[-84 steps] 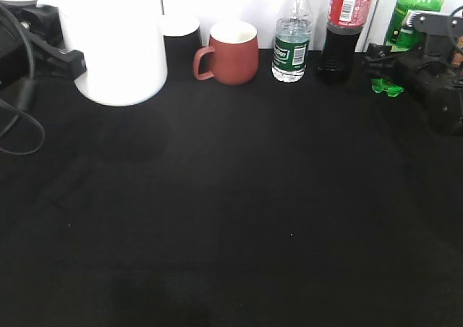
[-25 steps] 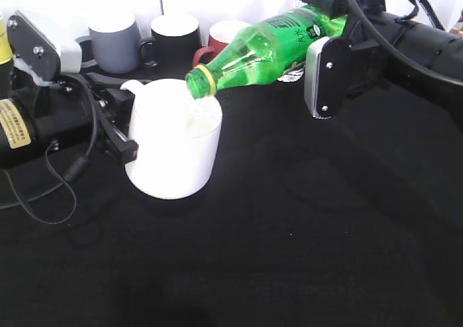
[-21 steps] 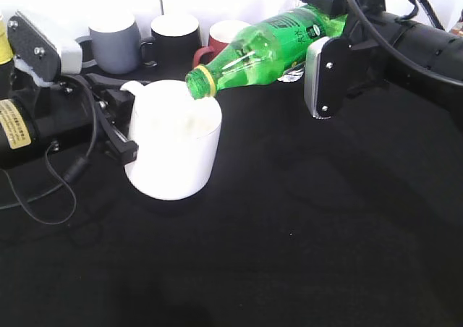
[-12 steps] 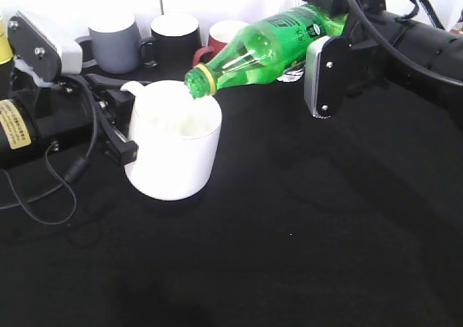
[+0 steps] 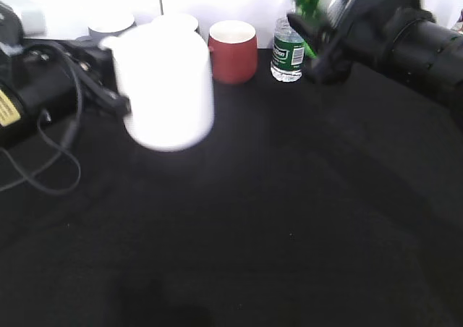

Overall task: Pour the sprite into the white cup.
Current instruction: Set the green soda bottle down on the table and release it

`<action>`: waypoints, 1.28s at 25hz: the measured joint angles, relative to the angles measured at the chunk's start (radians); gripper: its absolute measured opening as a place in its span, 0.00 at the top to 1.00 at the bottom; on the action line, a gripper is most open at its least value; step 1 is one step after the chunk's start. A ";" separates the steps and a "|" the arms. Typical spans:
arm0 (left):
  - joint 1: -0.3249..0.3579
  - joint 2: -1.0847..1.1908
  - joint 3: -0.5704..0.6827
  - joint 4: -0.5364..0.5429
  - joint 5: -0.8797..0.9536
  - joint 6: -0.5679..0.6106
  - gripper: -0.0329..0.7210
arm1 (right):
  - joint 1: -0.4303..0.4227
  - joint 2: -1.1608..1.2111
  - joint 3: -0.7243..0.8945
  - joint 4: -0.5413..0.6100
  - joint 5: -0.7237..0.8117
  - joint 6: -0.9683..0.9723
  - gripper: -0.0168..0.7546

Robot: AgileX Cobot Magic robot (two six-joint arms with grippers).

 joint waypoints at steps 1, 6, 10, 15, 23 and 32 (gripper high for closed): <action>0.002 0.000 0.000 -0.052 0.000 0.005 0.88 | 0.000 0.000 0.000 0.000 -0.001 0.145 0.49; 0.169 0.000 0.000 -0.174 -0.001 0.079 0.88 | 0.000 0.000 0.000 0.008 -0.004 0.339 0.49; 0.395 0.012 -0.006 -0.194 -0.013 0.080 0.88 | 0.000 0.000 0.000 0.102 -0.004 0.343 0.49; 0.528 0.236 -0.139 -0.199 -0.069 0.085 0.88 | 0.000 0.000 0.000 0.239 0.045 0.328 0.49; 0.563 0.573 -0.518 -0.244 -0.052 0.091 0.88 | 0.000 0.000 0.000 0.241 0.045 0.323 0.49; 0.540 0.809 -0.846 -0.235 0.080 0.081 0.88 | 0.000 0.000 0.000 0.241 0.053 0.322 0.49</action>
